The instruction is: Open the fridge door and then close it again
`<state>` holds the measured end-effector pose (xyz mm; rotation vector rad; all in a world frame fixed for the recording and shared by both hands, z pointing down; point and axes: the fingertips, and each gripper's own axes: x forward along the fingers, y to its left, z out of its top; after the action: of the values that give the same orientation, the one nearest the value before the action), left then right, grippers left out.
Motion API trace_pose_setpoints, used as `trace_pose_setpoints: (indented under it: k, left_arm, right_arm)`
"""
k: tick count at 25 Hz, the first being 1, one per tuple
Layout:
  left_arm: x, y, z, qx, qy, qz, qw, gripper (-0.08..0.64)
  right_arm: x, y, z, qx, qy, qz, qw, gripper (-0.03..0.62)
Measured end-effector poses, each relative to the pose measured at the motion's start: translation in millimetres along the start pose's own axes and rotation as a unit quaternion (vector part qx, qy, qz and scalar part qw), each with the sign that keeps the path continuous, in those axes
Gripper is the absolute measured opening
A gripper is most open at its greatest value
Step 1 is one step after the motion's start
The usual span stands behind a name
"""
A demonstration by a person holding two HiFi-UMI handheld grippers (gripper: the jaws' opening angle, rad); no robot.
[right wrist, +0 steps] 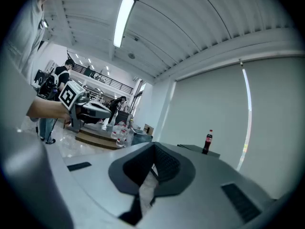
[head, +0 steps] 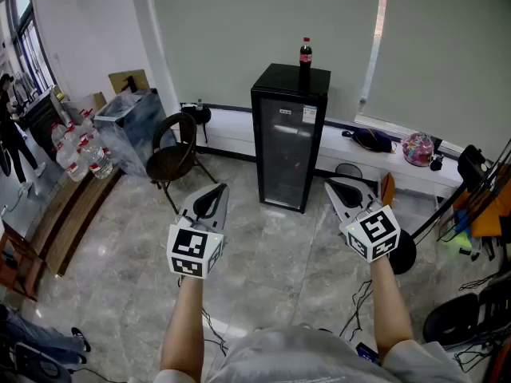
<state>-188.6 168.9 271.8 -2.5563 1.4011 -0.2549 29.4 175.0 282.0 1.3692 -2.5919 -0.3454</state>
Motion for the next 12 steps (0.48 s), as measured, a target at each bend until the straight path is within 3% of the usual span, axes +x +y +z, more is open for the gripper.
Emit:
trace_pose_setpoints:
  k: [3, 7, 12]
  left_arm:
    - [1, 4, -7, 0.008, 0.01, 0.014, 0.9998, 0.009]
    - [2, 5, -19, 0.019, 0.02, 0.0, 0.9996, 0.009]
    - [-5, 13, -35, 0.024, 0.032, -0.013, 0.9991, 0.011]
  right_arm:
    - [2, 0, 0, 0.004, -0.004, 0.002, 1.0, -0.005]
    - [3, 0, 3, 0.029, -0.015, -0.005, 0.999, -0.003]
    - [8, 10, 2, 0.033, 0.008, -0.002, 0.999, -0.005]
